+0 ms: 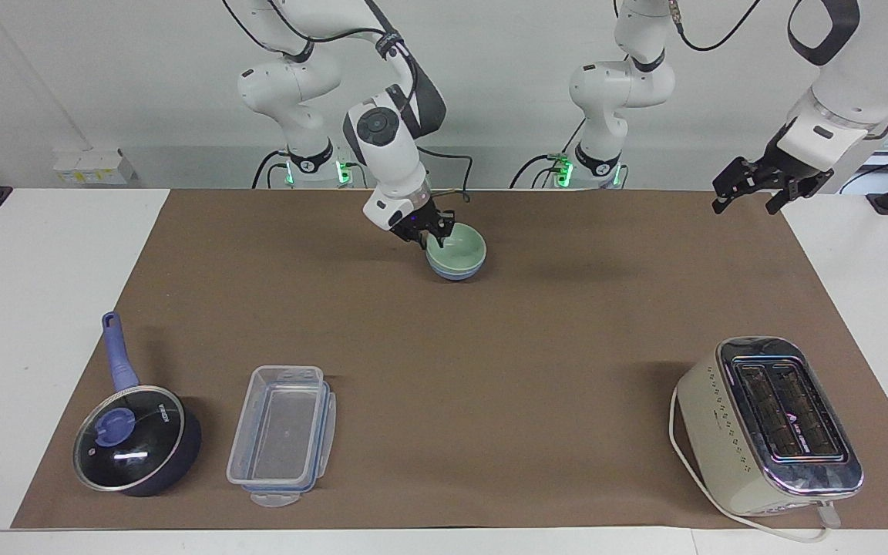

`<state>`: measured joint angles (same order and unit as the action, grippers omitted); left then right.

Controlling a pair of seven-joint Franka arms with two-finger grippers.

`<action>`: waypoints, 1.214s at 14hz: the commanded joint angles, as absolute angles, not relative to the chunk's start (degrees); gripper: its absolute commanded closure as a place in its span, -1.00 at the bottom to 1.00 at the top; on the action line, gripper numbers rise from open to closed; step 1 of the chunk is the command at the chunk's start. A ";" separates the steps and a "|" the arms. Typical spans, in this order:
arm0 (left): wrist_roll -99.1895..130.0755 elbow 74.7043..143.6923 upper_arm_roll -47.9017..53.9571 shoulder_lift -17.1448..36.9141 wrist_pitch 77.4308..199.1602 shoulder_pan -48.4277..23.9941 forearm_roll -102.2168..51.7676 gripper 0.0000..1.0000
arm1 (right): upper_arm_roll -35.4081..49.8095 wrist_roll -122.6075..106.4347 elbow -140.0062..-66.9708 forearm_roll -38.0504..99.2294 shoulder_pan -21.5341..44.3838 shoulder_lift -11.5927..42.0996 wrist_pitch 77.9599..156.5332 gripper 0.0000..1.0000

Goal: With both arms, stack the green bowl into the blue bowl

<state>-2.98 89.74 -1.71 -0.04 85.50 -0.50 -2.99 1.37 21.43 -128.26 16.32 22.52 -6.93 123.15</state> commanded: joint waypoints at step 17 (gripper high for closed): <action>-3.08 89.30 -1.41 -0.44 84.29 -0.26 -2.02 -1.00 | 1.58 11.34 -82.98 -4.13 -0.17 1.75 88.26 -1.00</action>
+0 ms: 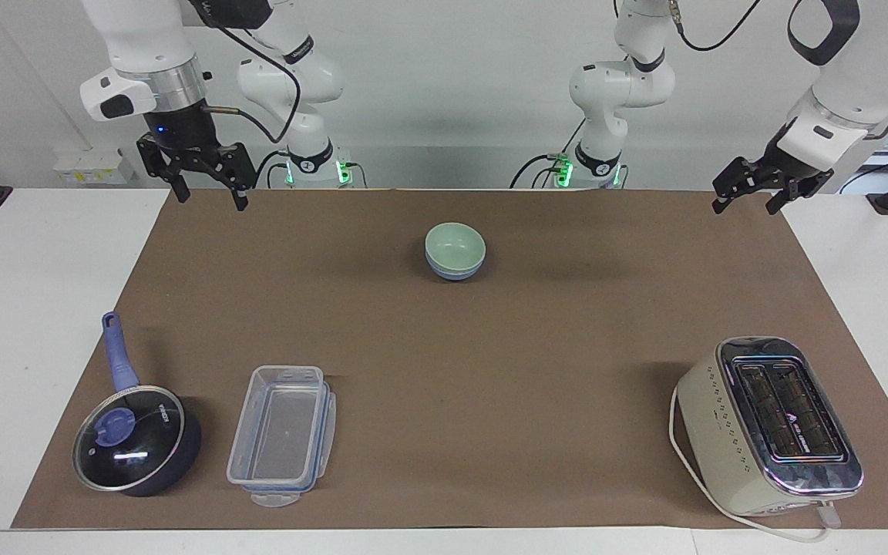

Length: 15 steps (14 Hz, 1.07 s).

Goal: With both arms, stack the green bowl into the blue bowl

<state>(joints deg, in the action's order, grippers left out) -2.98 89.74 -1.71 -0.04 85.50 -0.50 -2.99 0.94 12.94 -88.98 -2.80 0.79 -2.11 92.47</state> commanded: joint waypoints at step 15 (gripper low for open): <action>-3.08 89.30 -1.41 -0.44 84.29 -0.26 -2.02 -1.00 | 1.58 9.15 -86.13 -1.41 -0.44 -0.53 85.52 -1.00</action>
